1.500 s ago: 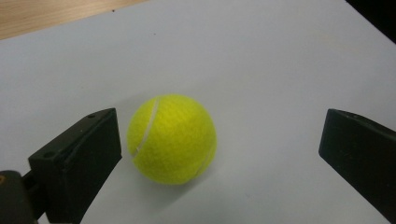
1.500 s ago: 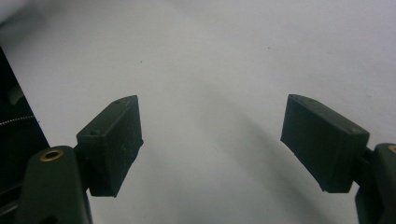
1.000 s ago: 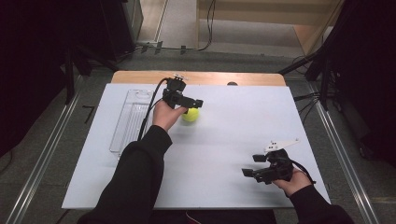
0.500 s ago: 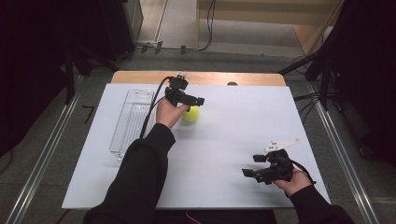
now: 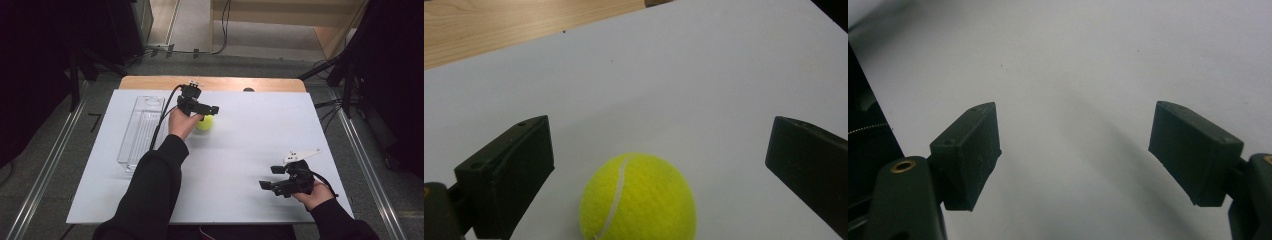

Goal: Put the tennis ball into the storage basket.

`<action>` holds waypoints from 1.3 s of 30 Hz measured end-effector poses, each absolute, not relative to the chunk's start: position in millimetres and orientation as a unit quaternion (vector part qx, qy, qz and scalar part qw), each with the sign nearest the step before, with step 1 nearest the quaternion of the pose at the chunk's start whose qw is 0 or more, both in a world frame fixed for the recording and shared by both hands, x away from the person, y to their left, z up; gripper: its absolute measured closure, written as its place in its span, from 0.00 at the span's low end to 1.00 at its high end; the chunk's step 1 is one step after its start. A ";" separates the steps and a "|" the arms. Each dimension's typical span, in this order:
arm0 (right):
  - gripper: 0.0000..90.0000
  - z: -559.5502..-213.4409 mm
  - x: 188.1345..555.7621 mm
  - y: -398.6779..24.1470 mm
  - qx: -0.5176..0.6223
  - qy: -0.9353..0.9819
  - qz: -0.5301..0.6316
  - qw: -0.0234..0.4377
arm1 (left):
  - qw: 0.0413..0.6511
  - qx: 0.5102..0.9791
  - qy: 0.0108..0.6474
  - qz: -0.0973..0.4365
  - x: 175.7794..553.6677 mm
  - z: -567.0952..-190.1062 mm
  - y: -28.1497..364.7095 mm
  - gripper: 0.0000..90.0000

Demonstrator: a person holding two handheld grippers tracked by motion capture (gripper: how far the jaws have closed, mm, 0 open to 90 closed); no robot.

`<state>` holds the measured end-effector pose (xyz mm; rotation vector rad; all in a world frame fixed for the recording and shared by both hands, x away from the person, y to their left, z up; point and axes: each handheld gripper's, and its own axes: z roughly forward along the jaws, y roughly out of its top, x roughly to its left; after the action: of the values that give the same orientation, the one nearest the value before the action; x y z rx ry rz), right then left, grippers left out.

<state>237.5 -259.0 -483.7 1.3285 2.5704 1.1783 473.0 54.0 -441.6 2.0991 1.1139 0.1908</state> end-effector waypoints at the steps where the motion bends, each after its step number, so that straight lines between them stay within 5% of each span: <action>1: 0.21 -483.7 237.5 -259.0 0.425 0.823 0.377 0.008 | 0.369 0.818 0.434 0.075 473.2 -442.5 54.1 0.00; 39: 0.21 -483.9 237.5 -258.9 0.425 0.823 0.376 0.008 | 0.338 0.825 0.448 0.066 470.1 -480.3 52.9 0.00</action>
<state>237.5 -258.9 -483.9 1.3271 2.5733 1.1760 470.1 52.9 -480.3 2.1493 1.1672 0.1714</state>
